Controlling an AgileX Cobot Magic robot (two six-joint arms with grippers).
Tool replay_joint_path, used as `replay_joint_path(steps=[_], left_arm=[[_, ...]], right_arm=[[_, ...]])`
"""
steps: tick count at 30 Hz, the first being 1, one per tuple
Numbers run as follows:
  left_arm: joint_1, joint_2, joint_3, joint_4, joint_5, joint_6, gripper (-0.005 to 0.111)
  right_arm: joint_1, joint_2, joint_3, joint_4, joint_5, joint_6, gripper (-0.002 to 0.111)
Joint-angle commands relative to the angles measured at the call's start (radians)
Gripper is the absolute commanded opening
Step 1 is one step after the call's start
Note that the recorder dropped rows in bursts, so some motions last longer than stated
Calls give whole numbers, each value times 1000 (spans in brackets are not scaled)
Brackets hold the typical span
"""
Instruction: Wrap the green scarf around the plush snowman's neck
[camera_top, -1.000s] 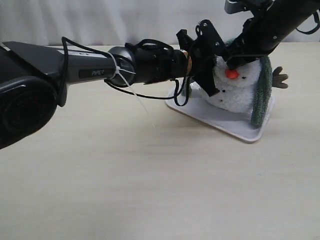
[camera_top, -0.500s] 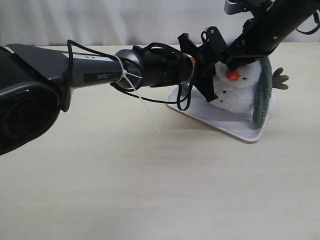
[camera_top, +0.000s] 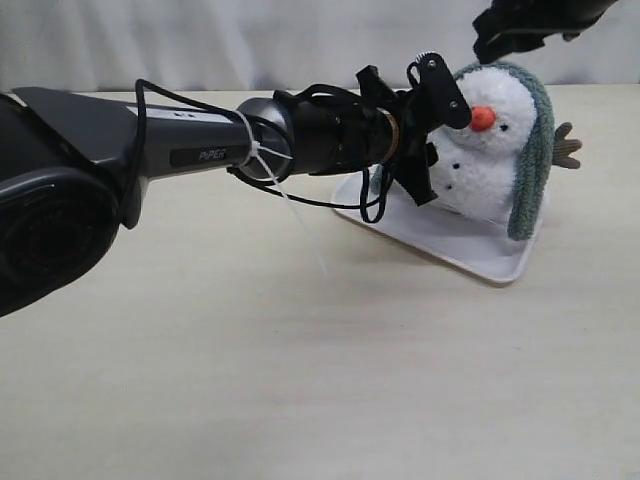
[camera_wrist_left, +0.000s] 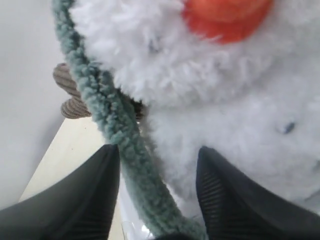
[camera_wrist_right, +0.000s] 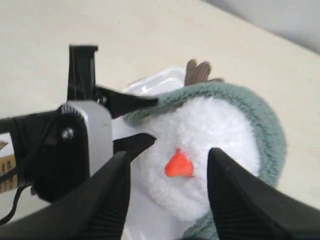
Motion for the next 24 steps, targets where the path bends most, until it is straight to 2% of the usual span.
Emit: replay_joint_path(steps=[1,3,5,10,12,16,18,22,24], left_arm=[[-14,-12,2,-10,-3,-11,47],[-18,-12,2,-7,-7,-11,47],[-23,-12,2,-7,-16,-11,47],[-32,-12,2,-5,-22,-8,47],[-34,-12,2,-5,-22,-8,47],[-34,-12,2,-5,-25,-8,47],[-34,-12,2,-5,-25,-8,47],[-41,-12,2,-3,-25,-8,47],[-47,-12,2,-3,-45,-8,47]], right_arm=[[-6,-10,-3,-193,-72,224,40],[-12,24,-3,-264,-68,260,31],[-31,66,-5,-248,-70,269,27],[-139,178,-24,-148,-78,268,39],[-188,205,-24,-48,-95,190,40],[-236,241,-24,142,-114,12,32],[-238,252,-24,138,-154,11,28],[-238,260,-22,155,-199,-8,29],[-233,276,-22,229,-164,-130,25]])
